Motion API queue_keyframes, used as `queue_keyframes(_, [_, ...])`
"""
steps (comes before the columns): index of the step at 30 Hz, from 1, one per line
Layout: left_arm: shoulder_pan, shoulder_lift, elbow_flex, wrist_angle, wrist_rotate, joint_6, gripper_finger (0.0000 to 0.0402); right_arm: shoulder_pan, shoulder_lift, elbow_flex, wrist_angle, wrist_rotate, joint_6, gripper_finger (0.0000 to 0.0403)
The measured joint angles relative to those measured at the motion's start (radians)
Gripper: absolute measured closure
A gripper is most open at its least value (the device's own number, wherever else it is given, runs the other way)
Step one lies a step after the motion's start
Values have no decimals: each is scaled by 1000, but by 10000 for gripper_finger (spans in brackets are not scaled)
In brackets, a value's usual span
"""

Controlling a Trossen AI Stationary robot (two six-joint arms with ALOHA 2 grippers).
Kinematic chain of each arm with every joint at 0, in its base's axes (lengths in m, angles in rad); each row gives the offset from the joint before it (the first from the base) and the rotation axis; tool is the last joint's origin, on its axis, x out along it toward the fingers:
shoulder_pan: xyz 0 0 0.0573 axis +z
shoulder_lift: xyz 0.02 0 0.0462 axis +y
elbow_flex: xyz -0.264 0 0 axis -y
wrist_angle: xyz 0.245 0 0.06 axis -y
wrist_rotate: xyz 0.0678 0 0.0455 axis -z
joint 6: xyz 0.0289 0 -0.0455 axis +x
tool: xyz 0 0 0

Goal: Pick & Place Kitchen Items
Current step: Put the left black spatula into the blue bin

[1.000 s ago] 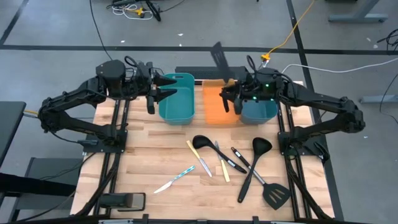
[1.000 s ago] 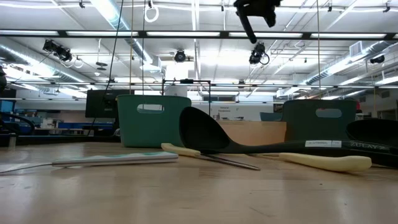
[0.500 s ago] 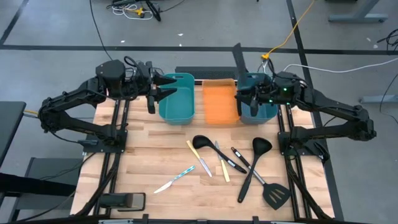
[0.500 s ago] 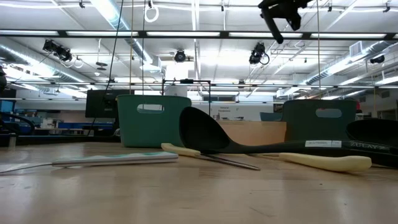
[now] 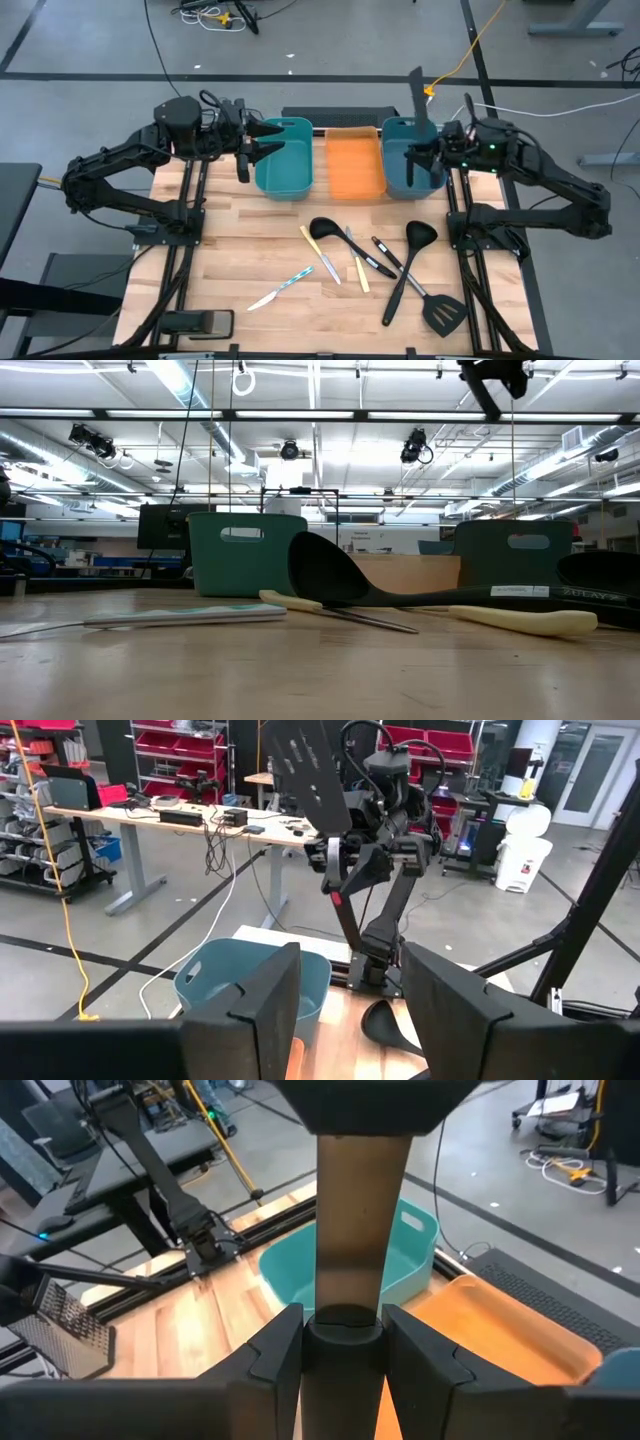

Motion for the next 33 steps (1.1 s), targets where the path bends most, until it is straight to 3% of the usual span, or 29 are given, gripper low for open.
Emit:
queue_keyframes(15, [0, 0, 0, 0, 0, -20, 221, 0, -128, 0, -162, 33, 3, 282])
queue_keyframes(24, [0, 0, 0, 1, 0, -20, 221, 0, -188, 0, -267, 175, 24, 282])
queue_keyframes(33, [0, 0, 0, 1, 0, -26, 221, 0, -187, 0, -324, 225, 83, 282])
